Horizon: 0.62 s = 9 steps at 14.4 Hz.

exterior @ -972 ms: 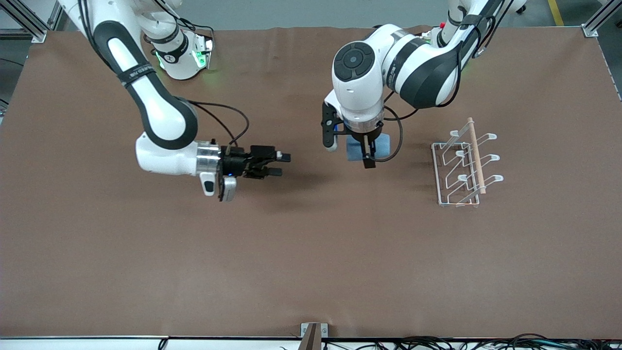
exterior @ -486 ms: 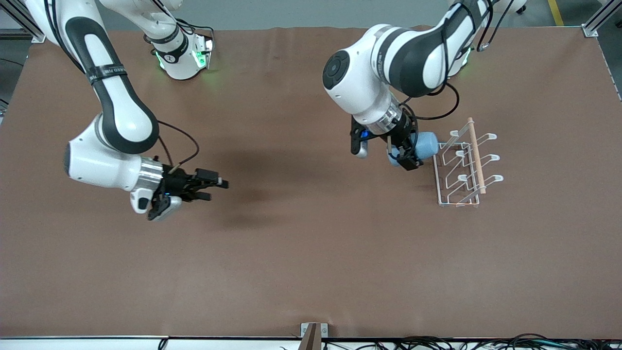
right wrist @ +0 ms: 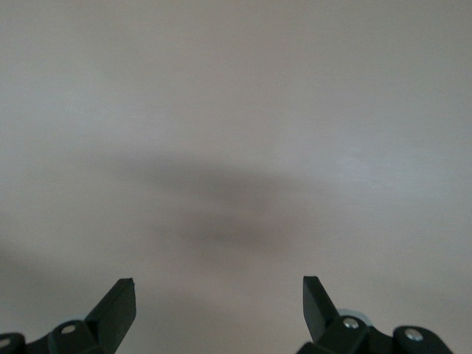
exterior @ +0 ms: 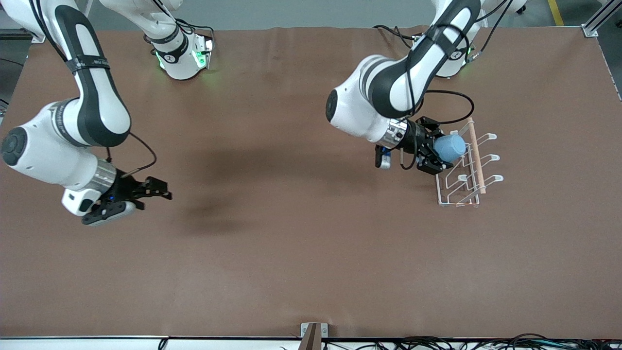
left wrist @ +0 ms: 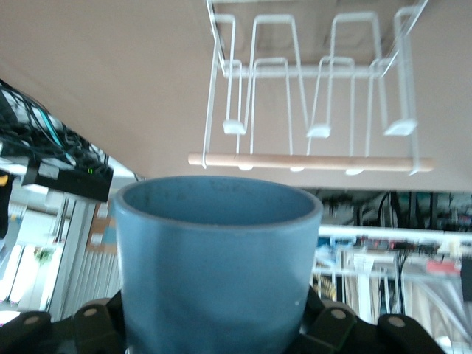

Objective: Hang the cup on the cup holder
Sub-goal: 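Carry the cup to the rack while the right gripper withdraws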

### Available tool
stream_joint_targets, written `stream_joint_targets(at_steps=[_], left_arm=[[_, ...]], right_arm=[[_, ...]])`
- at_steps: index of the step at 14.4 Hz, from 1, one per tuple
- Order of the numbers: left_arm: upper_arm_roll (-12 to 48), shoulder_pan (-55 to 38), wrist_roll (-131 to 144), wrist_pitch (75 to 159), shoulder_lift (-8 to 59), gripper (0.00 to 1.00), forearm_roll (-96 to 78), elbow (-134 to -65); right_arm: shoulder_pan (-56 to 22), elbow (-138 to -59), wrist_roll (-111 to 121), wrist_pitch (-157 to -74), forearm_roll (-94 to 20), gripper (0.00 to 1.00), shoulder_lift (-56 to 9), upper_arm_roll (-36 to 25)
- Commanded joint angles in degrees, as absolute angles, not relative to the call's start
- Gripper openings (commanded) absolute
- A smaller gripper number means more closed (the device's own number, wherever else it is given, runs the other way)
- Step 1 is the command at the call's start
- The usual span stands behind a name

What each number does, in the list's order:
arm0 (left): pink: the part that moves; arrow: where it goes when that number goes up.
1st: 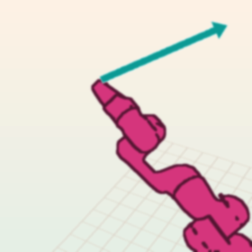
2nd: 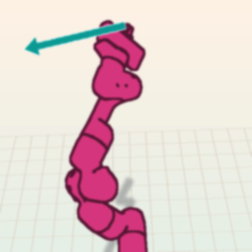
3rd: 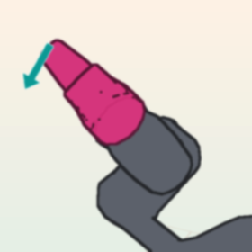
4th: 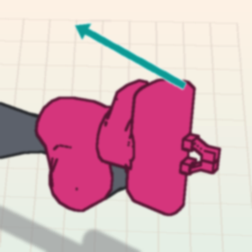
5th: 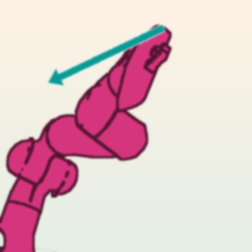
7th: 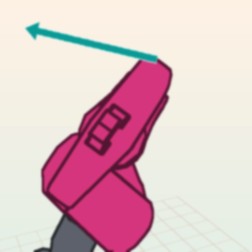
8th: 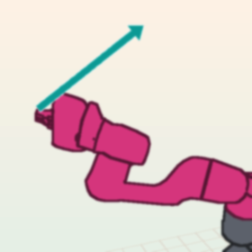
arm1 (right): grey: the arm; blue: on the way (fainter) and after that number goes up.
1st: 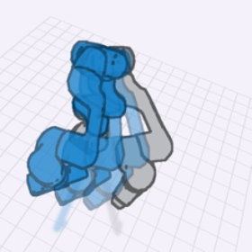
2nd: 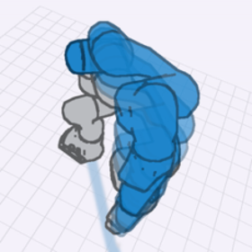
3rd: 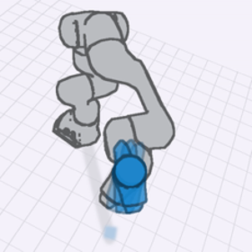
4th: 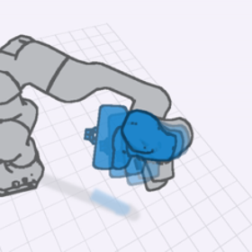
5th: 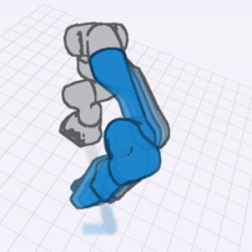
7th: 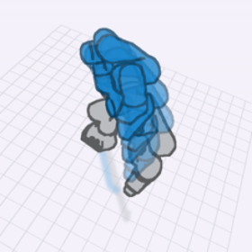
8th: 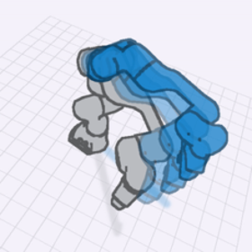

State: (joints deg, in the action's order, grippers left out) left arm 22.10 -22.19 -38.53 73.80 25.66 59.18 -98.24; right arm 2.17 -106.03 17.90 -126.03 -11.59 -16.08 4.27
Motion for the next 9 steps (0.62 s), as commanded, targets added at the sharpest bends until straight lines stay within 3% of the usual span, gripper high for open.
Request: stream_joint_targets(at_steps=[1,3,7,9], left_arm=[[22.3,-18.9,-38.8,73.1,25.5,0.00,64.6,-101.6],[22.3,-16.6,-38.4,73.1,26.7,0.00,67.7,-102.7],[22.3,-14.6,-38.3,73.1,28.2,0.00,72.2,-103.8],[22.3,-14.2,-38.3,73.1,30.3,0.00,74.8,-103.5]], right_arm=[[1.9,-106.0,12.3,-125.2,-2.7,1.00,-13.0,4.0],[2.2,-105.5,11.9,-125.2,5.8,1.00,-10.8,3.0],[2.1,-103.8,11.9,-125.1,7.0,1.00,-6.7,-3.0],[2.1,-100.0,11.8,-119.3,7.0,1.00,-5.4,-4.3]])
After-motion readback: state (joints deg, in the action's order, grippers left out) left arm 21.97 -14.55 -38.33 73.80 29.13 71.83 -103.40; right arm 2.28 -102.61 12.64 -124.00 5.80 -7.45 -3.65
